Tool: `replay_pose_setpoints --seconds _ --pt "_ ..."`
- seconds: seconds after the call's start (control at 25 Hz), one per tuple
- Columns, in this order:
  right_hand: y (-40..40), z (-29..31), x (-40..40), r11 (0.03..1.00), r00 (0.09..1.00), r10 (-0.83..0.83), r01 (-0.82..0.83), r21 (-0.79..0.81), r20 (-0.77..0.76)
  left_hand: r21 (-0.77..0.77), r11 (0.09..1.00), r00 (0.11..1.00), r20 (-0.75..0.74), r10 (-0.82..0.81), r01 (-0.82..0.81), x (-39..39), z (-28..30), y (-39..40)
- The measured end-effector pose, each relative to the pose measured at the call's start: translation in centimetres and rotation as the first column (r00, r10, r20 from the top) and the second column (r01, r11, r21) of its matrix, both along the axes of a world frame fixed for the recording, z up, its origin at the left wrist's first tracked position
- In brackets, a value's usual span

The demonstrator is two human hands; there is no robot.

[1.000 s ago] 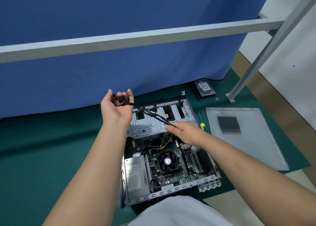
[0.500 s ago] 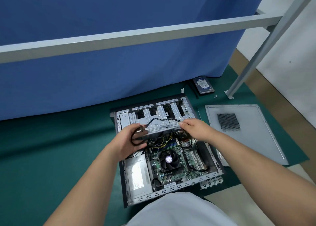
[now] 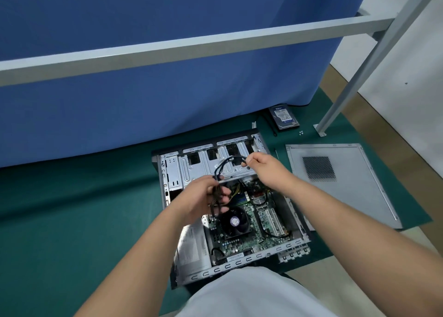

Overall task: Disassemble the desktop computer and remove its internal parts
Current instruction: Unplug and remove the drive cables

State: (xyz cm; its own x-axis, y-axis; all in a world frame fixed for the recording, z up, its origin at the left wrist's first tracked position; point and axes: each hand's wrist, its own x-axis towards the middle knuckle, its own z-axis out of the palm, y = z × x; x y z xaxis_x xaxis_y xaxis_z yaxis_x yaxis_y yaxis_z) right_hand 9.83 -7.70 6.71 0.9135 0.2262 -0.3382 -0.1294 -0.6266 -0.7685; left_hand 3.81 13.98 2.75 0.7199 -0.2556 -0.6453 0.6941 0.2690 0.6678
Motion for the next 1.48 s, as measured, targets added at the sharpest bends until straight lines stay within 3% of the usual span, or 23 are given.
replay_pose_setpoints --seconds 0.12,0.44,0.52,0.6,0.68,0.76,0.88,1.0,1.08,1.16,1.24,1.32,1.48 --pt "2.3 -1.4 -2.6 1.000 1.000 -0.010 0.010 -0.013 0.026 -0.020 0.971 0.971 0.012 0.241 -0.240 0.1 -0.1 -3.1" --pt "5.0 -3.8 -5.9 0.996 0.998 0.045 -0.041 -0.082 0.048 -0.120 0.917 0.925 -0.067 0.374 -0.380 0.1 0.2 -5.4" --pt "4.7 -4.1 -6.1 0.944 0.978 0.178 -0.138 -0.300 0.111 -0.088 0.934 0.937 -0.077 0.341 -0.347 0.0 -0.1 -5.5" --pt "4.3 -4.4 -6.6 0.792 0.926 0.319 -0.143 -0.593 0.203 -0.029 0.948 0.946 -0.079 0.315 -0.318 -0.1 -0.5 -5.6" --pt "4.2 -4.9 -6.8 0.721 0.898 0.359 -0.093 -0.687 0.255 0.009 0.956 0.954 -0.066 0.294 -0.294 -0.2 -1.0 -5.7" --pt "3.9 -4.9 -6.7 0.821 0.917 0.290 -0.091 -0.563 0.275 -0.007 0.967 0.967 -0.029 0.254 -0.254 -0.3 -1.2 -5.3" --pt "3.0 -4.4 -6.1 0.991 0.987 0.125 -0.119 -0.059 0.097 -0.099 0.945 0.949 0.001 0.314 -0.313 -0.1 -1.0 -4.1" --pt "3.5 -4.7 -6.5 0.901 0.950 0.062 0.079 0.427 -0.306 -0.329 0.814 0.876 -0.116 0.468 -0.478 0.9 -0.7 -2.9" --pt "4.0 -4.7 -6.9 0.837 0.875 0.089 0.193 0.512 -0.475 -0.354 0.790 0.864 -0.138 0.485 -0.500 1.4 -0.4 -2.6" --pt "4.1 -4.5 -6.9 0.922 0.903 0.117 0.055 0.382 -0.414 -0.293 0.805 0.857 -0.165 0.488 -0.515 1.6 -0.3 -2.6" --pt "4.0 -4.1 -6.9 0.963 0.948 0.270 -0.270 0.025 -0.171 -0.222 0.794 0.823 -0.204 0.530 -0.567 1.7 -0.3 -2.8" --pt "4.1 -3.8 -7.1 0.867 0.891 0.449 -0.452 -0.211 -0.062 -0.164 0.766 0.780 -0.218 0.587 -0.622 1.8 -0.4 -2.9" --pt "4.4 -3.1 -7.0 0.701 0.786 0.618 -0.558 -0.444 -0.014 -0.142 0.740 0.751 -0.212 0.625 -0.657 1.8 -0.7 -3.3"
